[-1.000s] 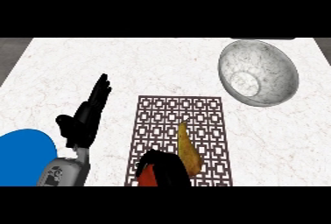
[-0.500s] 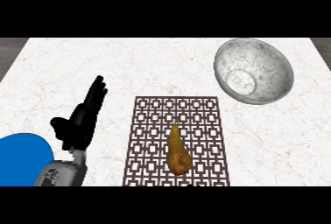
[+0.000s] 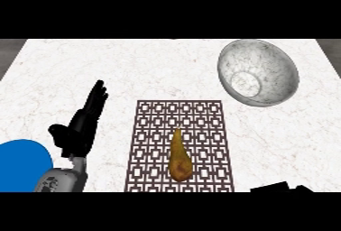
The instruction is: Pick the bell pepper from the placemat and place it in the bowl
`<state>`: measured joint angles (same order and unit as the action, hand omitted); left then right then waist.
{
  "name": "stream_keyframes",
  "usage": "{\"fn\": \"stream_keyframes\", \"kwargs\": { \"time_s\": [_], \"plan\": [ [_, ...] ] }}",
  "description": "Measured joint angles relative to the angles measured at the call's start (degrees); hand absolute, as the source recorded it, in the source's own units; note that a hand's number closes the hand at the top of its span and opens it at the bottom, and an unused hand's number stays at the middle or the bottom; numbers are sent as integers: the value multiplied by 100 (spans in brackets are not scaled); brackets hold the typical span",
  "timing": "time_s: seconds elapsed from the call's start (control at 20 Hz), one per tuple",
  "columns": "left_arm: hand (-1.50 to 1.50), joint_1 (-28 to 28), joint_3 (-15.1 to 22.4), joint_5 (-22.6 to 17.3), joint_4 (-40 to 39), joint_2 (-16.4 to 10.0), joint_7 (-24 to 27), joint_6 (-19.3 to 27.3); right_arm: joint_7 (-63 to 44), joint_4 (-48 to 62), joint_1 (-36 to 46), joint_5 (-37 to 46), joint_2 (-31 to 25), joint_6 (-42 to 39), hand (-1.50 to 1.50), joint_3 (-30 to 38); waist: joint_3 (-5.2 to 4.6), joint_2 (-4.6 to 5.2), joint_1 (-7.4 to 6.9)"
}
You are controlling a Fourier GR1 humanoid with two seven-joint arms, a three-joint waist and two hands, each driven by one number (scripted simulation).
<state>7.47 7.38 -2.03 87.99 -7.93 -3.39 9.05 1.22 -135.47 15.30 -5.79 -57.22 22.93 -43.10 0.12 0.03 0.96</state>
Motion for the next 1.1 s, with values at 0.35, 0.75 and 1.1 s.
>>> {"fn": "stream_keyframes", "kwargs": {
  "time_s": [0.35,0.75,1.1],
  "plan": [
    [0,23,-15,52,99,3,-100,-17,-336,30,23,-1270,-695,-716,150,2114,-9,-4,-38],
    [0,196,-88,55,17,11,-181,-146,-1081,1140,914,-2388,-537,-1640,150,3267,-17,8,-149],
    [0,103,-3,108,-31,102,-40,-223,-1202,2430,1704,-1256,-305,-1964,150,2873,-19,29,-260]
  ]
}}
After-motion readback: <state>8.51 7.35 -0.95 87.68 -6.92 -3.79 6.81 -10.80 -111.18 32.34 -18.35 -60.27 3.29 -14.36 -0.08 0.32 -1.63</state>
